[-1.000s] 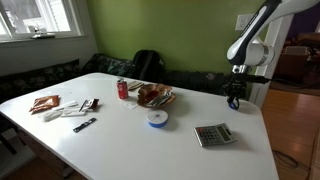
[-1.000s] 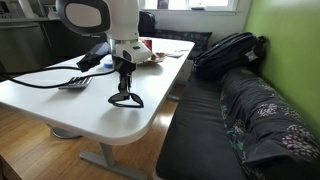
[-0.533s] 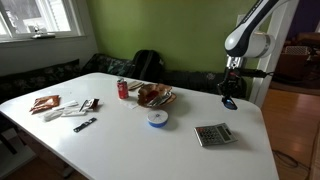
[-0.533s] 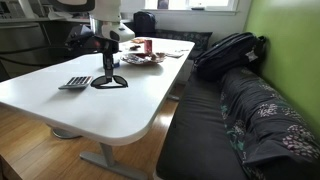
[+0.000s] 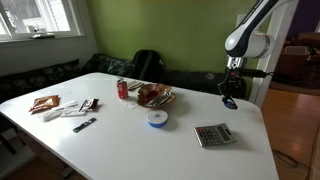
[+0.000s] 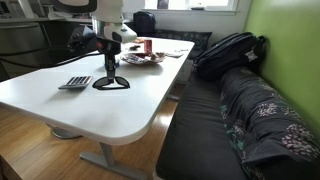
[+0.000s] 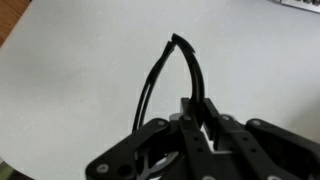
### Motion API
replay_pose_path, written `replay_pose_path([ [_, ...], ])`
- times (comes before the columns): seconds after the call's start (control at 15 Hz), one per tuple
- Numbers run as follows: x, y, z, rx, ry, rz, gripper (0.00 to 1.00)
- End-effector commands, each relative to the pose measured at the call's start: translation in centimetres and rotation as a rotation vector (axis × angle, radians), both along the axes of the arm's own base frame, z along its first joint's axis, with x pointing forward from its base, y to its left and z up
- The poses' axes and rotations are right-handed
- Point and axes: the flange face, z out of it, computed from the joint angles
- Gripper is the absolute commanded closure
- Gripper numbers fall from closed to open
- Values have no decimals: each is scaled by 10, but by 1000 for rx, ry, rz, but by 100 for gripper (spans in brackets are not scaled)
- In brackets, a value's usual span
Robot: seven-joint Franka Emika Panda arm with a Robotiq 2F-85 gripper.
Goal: Pick up the black sun glasses from the table and put them on the white round mat
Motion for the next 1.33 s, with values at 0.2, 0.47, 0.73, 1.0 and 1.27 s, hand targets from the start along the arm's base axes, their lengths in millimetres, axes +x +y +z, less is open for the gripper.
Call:
replay_pose_path([
  [0.2,44,152,24,-73,-46,375,96],
  [0.47,77,260,54,-138,-98,627,96],
  [0.73,69,275,69,-115,-130,625,85],
  [1.0,67,264,66,-87,-165,651,96],
  [1.27,62,315,65,-69,-197,916,96],
])
